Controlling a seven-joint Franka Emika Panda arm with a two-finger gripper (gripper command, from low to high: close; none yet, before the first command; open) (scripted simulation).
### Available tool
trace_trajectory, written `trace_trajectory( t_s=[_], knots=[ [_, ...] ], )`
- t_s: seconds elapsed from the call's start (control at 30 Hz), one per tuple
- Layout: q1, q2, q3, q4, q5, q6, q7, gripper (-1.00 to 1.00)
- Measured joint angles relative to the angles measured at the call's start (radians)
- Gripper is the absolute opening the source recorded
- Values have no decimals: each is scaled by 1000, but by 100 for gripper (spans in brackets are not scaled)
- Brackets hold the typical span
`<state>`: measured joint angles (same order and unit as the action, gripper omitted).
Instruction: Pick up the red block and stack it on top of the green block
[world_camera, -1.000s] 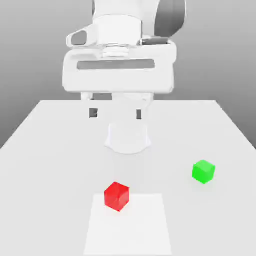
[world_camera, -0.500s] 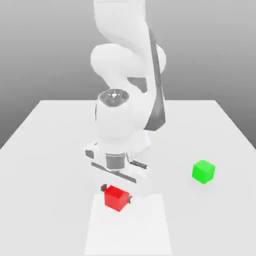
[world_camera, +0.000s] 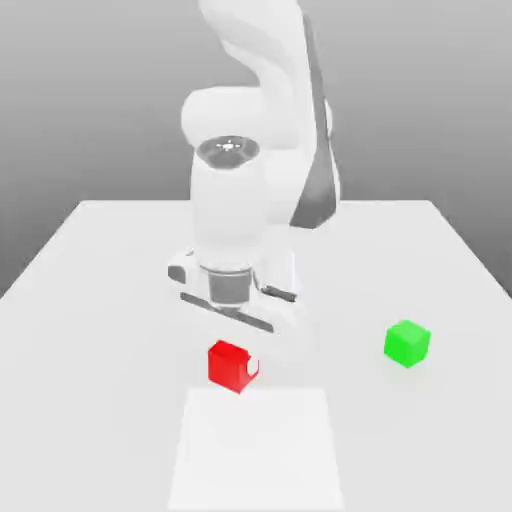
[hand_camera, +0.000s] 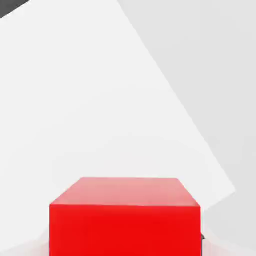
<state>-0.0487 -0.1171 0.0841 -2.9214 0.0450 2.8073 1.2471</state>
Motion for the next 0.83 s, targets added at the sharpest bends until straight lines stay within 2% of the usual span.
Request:
trace_trajectory(
  t_s=[0.47,0.63,0.73,0.77,0.83],
  knots=[
    [557,-181,329,-42,224,-131,-12,-100],
    [531,-37,369,-38,162,9,35,-100],
    [477,72,382,-38,35,113,121,-100],
    [475,100,374,-38,-17,138,156,100],
    [467,100,374,-38,-17,138,156,100]
  ],
)
